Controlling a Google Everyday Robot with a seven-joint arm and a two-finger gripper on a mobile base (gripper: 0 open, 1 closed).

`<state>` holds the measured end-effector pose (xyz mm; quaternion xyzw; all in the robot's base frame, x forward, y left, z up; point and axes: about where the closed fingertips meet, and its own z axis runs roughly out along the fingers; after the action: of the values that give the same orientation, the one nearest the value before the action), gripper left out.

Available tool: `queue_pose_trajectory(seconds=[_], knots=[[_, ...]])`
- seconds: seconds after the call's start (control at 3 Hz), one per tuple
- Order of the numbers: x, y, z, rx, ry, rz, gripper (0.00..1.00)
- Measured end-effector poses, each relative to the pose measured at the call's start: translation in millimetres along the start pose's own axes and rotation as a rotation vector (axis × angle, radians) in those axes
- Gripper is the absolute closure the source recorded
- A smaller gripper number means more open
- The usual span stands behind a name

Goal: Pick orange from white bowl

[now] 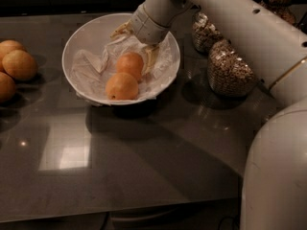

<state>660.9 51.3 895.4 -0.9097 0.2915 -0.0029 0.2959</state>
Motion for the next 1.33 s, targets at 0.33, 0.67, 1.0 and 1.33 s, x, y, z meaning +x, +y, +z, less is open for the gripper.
queue_pose_trajectory(seconds=[0.33,0.67,1.0,1.33], knots=[[-11.2,-0.7,13.5,-0.039,-0.043,-0.025,0.27],[-26.8,6.6,24.4,-0.116,-0.087,-0.049,0.28],[-35.4,13.7,27.9,-0.185,-0.108,-0.064,0.28],[-37.7,19.6,33.7,-0.227,-0.125,-0.070,0.28]])
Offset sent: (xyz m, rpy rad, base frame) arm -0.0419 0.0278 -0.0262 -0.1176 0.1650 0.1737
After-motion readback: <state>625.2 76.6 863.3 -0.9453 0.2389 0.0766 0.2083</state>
